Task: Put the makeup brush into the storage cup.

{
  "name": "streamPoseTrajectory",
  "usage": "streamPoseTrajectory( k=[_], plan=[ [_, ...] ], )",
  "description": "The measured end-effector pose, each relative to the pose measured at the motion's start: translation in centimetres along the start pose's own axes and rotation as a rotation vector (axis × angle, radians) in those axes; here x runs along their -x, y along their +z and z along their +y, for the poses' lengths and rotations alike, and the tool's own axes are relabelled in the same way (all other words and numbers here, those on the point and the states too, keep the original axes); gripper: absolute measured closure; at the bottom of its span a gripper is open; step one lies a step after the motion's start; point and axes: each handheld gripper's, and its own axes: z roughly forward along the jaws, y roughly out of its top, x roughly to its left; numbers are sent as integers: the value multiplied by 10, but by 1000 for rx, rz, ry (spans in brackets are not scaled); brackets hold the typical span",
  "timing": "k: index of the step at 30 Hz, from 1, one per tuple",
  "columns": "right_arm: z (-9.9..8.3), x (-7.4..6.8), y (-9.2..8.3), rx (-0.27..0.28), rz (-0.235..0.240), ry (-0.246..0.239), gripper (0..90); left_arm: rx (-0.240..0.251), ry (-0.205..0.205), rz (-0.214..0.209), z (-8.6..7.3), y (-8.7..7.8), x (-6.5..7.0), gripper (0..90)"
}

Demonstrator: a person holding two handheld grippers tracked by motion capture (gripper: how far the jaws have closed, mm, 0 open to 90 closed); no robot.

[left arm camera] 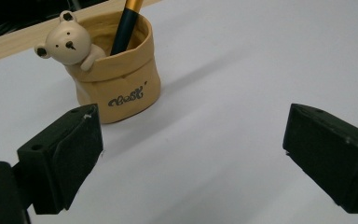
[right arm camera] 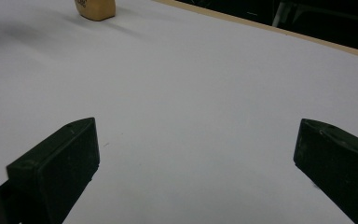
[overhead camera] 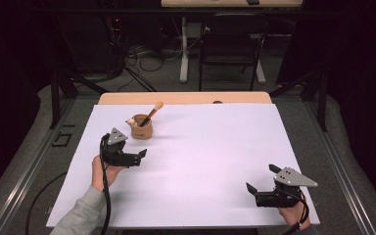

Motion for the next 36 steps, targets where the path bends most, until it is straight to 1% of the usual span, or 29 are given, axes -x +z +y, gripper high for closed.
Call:
streamPoseTrajectory(
  k=[3,6,10,12,17,21,25,28,31,36],
  plan=[
    [0,0,0,-11,3,-1,0,6,-1,6,-5,-2,2,43],
    [0,0,1,2,1,-1,0,9,-9,9,-11,-4,4,36],
    [0,0,0,-12,4,-2,0,11,-12,10,-19,-8,7,23],
    [0,0,1,-1,4,-1,0,15,-15,12,-23,-11,8,18],
    [0,0,1,1,4,-2,0,10,-29,15,-33,-15,9,1],
    [-1,0,1,3,3,-2,0,21,-34,17,-40,-18,11,0],
    [-1,0,1,-1,3,-1,0,43,-35,21,-47,-22,14,0],
    [-1,-1,1,-2,6,0,0,55,-43,19,-51,-25,14,0],
    [-1,-1,1,-2,6,0,0,66,-38,24,-54,-28,15,0],
    [-1,-1,1,-1,1,1,0,65,-41,25,-59,-31,16,0]
  ],
)
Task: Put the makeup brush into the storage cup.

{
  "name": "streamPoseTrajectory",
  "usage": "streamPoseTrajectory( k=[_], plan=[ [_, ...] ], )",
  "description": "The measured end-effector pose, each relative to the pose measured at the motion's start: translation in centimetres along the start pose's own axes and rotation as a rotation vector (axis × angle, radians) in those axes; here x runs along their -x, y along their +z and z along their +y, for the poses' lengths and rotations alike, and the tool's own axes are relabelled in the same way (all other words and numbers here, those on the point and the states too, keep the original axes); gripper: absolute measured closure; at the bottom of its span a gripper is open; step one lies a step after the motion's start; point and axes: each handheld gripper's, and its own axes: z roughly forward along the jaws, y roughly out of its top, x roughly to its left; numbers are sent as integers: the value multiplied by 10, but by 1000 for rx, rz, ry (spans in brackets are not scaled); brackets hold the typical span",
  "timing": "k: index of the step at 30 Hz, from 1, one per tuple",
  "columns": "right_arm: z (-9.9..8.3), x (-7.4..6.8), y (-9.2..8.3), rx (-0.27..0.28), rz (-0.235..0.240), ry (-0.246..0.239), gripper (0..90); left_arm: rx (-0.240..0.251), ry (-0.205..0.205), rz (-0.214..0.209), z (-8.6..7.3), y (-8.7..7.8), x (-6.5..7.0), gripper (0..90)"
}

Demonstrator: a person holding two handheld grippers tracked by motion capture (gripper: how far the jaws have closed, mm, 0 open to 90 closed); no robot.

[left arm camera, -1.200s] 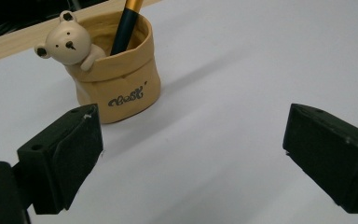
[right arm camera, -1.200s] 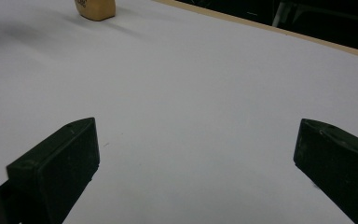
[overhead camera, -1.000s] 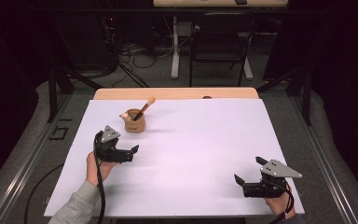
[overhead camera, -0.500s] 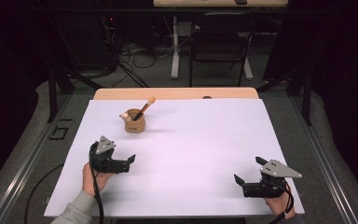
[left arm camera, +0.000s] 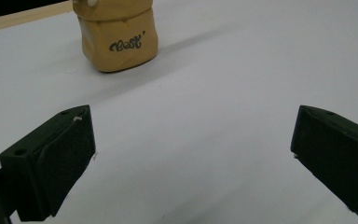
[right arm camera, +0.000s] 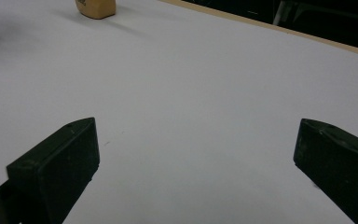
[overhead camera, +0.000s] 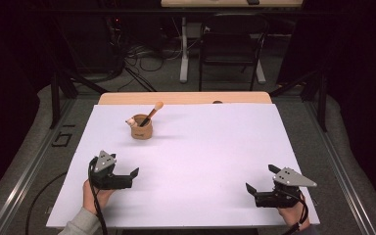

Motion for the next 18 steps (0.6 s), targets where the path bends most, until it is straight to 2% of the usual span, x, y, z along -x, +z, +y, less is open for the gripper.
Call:
streamPoseTrajectory(
  k=[7,12,18],
  plan=[
    [0,0,0,-1,-1,2,0,19,6,1,-7,-7,1,0],
    [0,-1,0,-1,0,2,0,30,11,-14,-12,-11,2,0],
    [-1,-1,0,2,0,2,0,56,48,-42,-17,-17,3,0]
  ],
)
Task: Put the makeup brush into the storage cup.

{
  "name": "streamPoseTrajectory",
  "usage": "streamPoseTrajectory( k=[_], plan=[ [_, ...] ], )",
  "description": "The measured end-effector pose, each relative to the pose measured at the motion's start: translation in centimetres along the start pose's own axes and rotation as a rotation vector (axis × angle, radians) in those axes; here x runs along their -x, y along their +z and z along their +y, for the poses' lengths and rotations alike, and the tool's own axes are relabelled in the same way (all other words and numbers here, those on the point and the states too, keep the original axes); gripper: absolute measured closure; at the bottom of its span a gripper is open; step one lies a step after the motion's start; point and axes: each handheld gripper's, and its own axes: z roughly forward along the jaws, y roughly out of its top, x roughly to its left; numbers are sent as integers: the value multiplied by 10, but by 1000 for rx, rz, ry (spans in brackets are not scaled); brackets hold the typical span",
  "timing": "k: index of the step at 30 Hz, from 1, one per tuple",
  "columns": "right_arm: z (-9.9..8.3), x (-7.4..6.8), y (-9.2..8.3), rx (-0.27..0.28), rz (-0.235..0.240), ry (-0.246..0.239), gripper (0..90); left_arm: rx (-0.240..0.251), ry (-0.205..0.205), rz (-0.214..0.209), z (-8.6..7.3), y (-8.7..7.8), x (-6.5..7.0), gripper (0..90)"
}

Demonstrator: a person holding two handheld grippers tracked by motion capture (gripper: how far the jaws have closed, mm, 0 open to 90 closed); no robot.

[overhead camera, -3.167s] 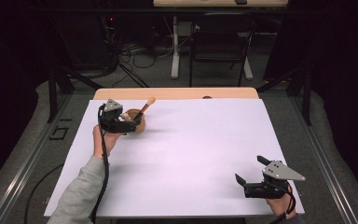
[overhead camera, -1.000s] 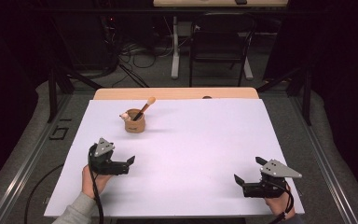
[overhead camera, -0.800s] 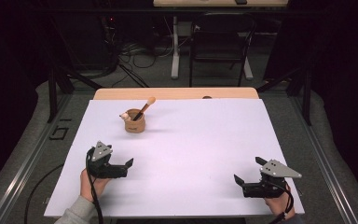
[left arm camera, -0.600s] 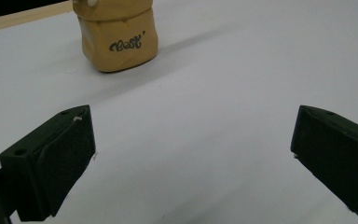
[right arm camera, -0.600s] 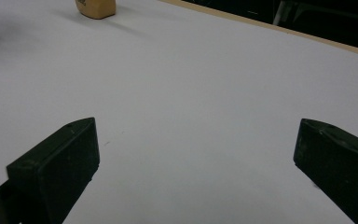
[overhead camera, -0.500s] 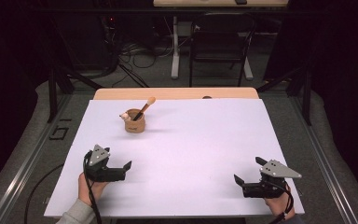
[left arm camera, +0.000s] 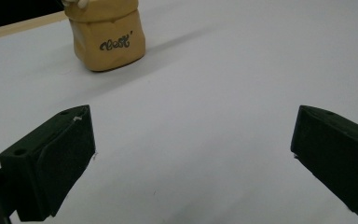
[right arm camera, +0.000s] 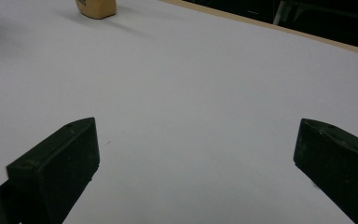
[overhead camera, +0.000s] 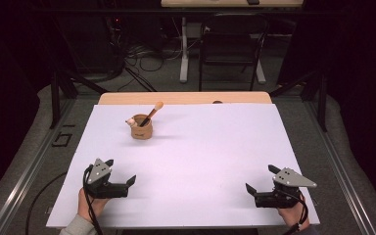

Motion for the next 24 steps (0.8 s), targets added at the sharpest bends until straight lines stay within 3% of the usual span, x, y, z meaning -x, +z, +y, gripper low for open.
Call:
streamPoseTrajectory(
  k=[6,24],
  plan=[
    [0,0,0,-3,2,0,0,-15,16,-20,-6,-2,1,0],
    [-1,-1,-1,-4,8,-3,0,21,38,-49,-14,-14,4,0]
  ],
)
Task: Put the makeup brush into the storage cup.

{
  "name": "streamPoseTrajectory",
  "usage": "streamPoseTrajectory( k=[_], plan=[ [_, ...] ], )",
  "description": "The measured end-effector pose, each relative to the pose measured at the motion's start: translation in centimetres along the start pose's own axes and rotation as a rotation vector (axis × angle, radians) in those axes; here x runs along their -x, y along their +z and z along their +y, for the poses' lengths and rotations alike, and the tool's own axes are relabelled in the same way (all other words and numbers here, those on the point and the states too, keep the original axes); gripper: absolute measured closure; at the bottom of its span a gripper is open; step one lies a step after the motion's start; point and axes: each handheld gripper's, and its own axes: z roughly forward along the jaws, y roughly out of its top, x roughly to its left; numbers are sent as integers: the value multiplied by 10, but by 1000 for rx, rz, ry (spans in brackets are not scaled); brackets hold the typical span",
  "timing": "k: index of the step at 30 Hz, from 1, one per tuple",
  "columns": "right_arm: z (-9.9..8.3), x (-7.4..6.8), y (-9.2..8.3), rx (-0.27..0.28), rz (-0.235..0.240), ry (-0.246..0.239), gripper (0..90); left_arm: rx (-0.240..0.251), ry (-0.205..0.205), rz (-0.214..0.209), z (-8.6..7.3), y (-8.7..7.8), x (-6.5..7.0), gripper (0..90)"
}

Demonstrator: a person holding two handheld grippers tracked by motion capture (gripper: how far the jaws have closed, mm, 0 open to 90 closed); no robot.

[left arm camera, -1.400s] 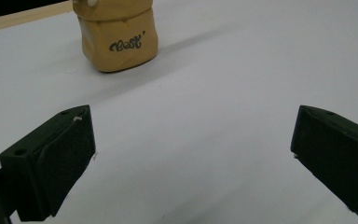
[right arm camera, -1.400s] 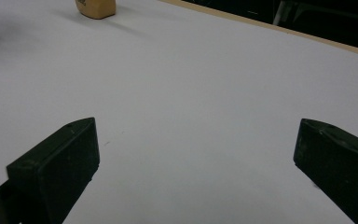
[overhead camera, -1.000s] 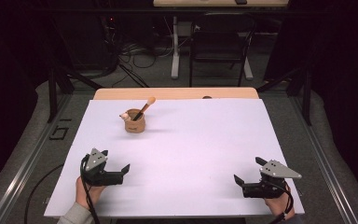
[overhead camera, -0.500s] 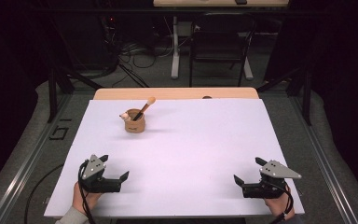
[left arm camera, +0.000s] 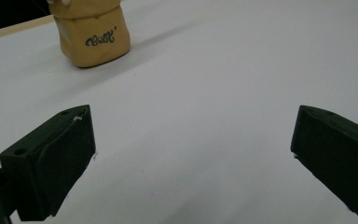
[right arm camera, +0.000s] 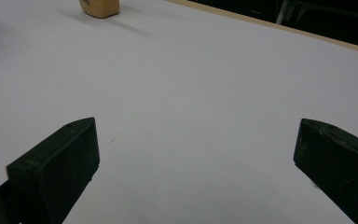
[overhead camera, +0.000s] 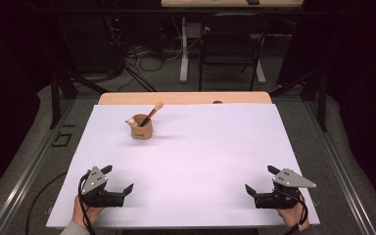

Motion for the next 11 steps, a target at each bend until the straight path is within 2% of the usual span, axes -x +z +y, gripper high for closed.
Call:
streamPoseTrajectory(
  k=[5,11],
  plan=[
    [0,1,1,-1,6,0,0,11,10,3,1,0,1,0],
    [-1,2,1,0,6,-6,0,12,2,-3,1,0,0,0]
  ],
)
